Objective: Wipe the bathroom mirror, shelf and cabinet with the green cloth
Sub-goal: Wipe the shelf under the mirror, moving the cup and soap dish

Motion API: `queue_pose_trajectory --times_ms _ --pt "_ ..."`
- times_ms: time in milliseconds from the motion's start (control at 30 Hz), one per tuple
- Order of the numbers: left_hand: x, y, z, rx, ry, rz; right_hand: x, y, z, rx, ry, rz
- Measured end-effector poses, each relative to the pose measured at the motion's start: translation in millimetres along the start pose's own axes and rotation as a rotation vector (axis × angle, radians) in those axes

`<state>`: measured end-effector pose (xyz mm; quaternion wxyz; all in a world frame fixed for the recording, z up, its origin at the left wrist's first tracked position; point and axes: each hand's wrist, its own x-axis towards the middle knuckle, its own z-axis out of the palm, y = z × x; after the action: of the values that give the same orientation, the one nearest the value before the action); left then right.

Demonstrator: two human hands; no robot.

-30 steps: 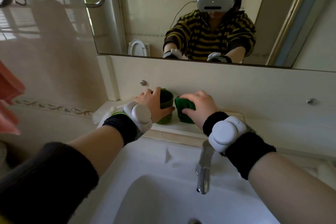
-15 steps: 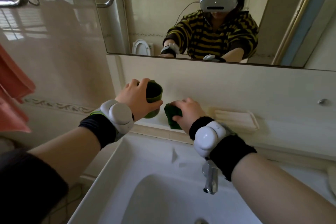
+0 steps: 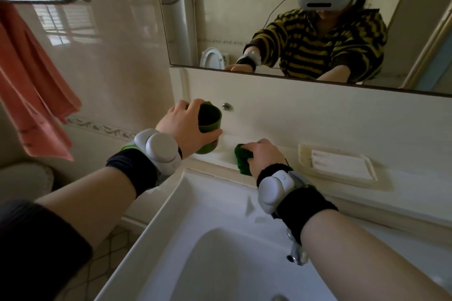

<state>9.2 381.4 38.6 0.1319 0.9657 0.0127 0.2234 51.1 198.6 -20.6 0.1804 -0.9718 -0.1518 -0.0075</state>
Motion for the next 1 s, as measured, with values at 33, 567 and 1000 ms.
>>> queue_pose_trajectory --times_ms 33,567,1000 --pt "-1 1 0 -0.001 0.002 0.003 2 1 1 -0.002 0.006 0.013" --pt "6 -17 -29 -0.014 0.068 0.049 47 -4 3 -0.186 0.037 0.089" --pt "37 -65 -23 -0.094 -0.044 0.295 16 -27 28 0.012 0.150 0.242"
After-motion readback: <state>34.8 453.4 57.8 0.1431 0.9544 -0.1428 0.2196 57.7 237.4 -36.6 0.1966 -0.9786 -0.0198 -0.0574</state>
